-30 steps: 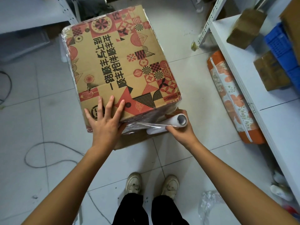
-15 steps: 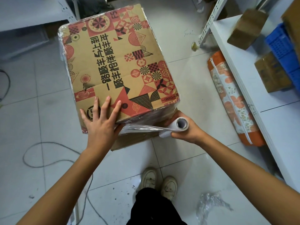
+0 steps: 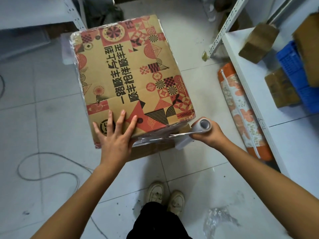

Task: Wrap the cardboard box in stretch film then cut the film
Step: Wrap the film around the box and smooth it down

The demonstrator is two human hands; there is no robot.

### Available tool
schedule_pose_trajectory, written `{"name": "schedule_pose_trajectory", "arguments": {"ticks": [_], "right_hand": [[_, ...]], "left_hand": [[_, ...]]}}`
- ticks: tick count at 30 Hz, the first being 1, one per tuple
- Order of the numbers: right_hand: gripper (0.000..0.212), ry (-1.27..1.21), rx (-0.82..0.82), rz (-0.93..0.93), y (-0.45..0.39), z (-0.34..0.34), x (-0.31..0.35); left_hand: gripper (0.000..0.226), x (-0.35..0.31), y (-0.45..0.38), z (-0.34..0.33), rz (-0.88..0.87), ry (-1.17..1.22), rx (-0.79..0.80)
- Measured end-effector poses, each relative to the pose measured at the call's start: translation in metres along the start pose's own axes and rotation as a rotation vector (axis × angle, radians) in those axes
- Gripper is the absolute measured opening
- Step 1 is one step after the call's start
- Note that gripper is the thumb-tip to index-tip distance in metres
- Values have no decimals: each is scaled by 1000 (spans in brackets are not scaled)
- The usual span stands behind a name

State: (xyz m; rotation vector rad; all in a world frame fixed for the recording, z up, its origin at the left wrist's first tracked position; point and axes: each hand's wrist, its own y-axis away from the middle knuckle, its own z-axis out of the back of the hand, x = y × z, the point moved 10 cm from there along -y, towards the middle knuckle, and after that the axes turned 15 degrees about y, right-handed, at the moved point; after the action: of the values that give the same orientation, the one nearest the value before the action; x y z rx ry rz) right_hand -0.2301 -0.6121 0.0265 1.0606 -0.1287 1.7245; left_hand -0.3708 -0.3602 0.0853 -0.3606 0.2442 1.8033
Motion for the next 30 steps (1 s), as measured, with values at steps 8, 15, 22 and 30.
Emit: {"name": "schedule_pose_trajectory", "arguments": {"ticks": [8, 15, 22, 30], "right_hand": [[37, 50, 33, 16, -16, 9, 4], [46, 267, 107, 76, -30, 18, 17], [44, 546, -136, 53, -16, 41, 22], [52, 393, -88, 49, -43, 36, 7]], "left_hand": [[89, 0, -1, -1, -10, 6, -5], [94, 4, -2, -2, 8, -7, 7], [87, 2, -2, 0, 8, -48, 1], [82, 3, -3, -2, 68, -63, 16]]}}
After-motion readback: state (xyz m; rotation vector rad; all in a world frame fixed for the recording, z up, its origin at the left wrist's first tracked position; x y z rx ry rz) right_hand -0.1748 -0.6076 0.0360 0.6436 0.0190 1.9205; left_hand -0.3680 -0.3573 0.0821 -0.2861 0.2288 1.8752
